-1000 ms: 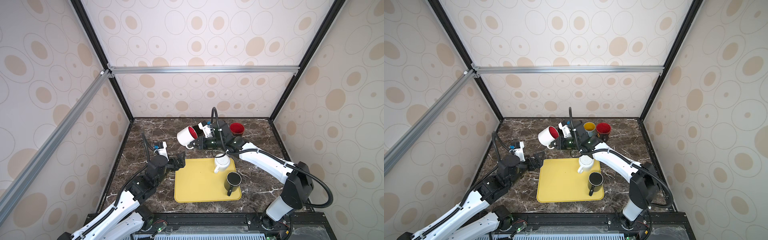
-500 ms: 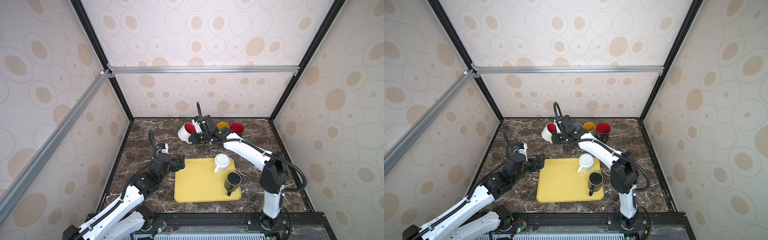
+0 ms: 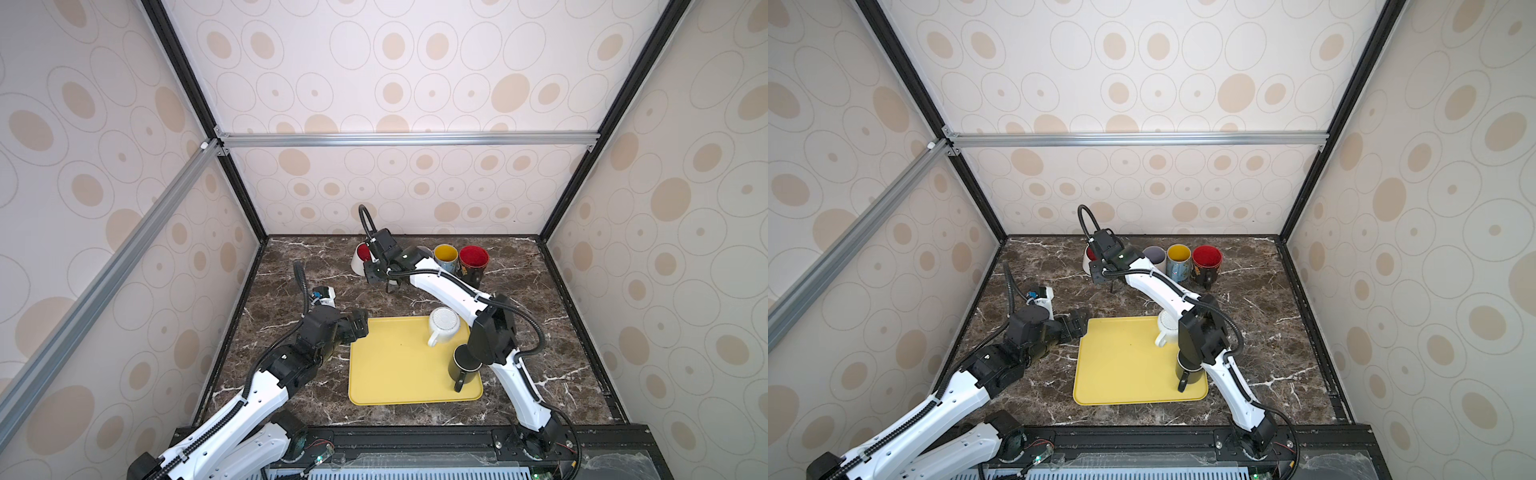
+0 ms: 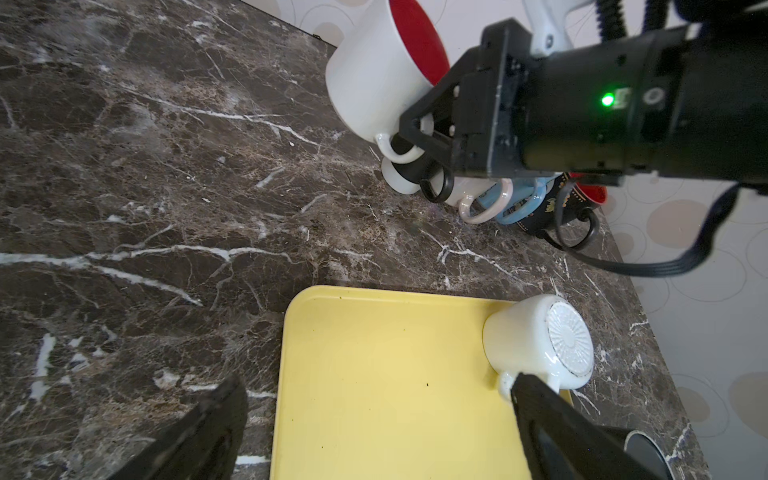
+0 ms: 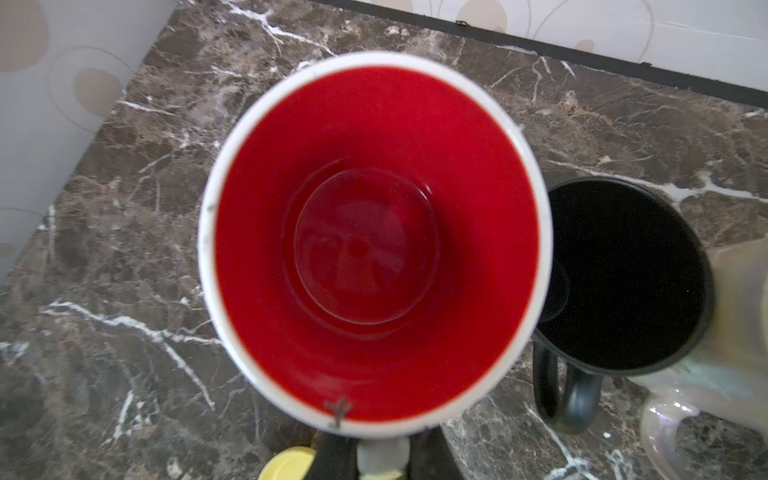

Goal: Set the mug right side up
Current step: 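Lower the red-lined white mug beside the black-and-white mug with the right gripper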

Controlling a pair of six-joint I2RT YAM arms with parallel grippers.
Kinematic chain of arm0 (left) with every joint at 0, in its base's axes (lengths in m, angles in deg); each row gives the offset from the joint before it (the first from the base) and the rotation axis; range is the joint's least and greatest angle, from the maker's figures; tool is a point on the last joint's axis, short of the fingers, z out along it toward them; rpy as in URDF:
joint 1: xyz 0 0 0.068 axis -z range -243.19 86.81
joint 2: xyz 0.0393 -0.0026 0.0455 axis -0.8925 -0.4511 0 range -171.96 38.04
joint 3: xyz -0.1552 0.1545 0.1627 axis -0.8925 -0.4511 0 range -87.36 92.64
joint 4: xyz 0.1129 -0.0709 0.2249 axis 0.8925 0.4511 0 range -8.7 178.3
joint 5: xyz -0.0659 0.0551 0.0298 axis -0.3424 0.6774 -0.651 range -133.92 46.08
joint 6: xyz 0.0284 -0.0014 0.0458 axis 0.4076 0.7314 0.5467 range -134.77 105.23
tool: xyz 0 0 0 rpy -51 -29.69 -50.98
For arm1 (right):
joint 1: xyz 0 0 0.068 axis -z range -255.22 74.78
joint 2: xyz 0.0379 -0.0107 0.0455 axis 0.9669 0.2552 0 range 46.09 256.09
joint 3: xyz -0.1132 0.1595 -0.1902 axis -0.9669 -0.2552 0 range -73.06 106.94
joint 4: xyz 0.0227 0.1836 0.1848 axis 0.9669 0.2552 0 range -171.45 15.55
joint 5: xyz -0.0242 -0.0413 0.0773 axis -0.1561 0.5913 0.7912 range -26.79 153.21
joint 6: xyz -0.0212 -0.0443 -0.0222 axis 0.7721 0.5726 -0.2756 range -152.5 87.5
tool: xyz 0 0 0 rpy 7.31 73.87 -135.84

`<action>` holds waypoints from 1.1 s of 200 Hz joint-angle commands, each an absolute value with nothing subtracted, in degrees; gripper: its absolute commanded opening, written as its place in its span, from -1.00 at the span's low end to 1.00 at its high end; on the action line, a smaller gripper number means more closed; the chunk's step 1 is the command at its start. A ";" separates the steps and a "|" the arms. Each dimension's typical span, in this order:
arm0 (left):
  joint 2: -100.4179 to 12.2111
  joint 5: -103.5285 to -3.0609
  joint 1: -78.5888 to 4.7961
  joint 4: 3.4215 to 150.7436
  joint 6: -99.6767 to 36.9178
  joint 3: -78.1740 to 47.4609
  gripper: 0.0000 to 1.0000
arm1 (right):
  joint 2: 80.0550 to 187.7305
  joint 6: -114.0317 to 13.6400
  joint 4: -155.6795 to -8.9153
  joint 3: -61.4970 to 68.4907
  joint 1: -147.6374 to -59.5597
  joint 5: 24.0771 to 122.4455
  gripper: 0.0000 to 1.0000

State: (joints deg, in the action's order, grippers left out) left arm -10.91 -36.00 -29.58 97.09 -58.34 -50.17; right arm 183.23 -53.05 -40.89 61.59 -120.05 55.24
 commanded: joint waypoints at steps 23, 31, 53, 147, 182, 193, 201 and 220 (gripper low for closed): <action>-11.55 -39.29 -30.24 93.86 -56.91 -51.24 1.00 | 187.31 -51.23 -39.01 69.10 -120.91 47.88 -1.00; -11.49 -39.72 -30.25 93.41 -56.98 -51.68 1.00 | 188.08 -51.18 -38.84 69.77 -120.93 47.36 -1.00; -11.19 -40.12 -30.28 92.82 -56.98 -52.41 1.00 | 189.71 -50.87 -38.71 71.04 -120.93 46.69 -1.00; -9.68 -41.02 -30.30 92.29 -57.37 -54.03 1.00 | 193.90 -53.46 -37.94 73.37 -120.94 43.76 -1.00; -9.60 -41.33 -30.31 92.21 -57.12 -54.34 1.00 | 194.53 -53.76 -37.59 73.36 -120.92 43.56 -1.00; -9.26 -41.46 -30.30 91.93 -57.39 -54.76 1.00 | 194.69 -53.89 -37.42 73.37 -120.97 43.42 -1.00; -8.90 -41.46 -30.27 91.69 -57.60 -55.08 1.00 | 194.78 -54.04 -37.41 73.33 -120.93 43.50 -1.00; -8.28 -41.54 -30.28 91.63 -57.81 -55.66 1.00 | 195.04 -54.38 -37.41 73.37 -121.06 43.49 -1.00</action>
State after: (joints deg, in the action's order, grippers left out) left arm -9.55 -41.31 -29.78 92.50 -58.02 -55.11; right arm 194.23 -52.99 -36.35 71.34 -120.65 46.46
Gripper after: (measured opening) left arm 0.998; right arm 0.153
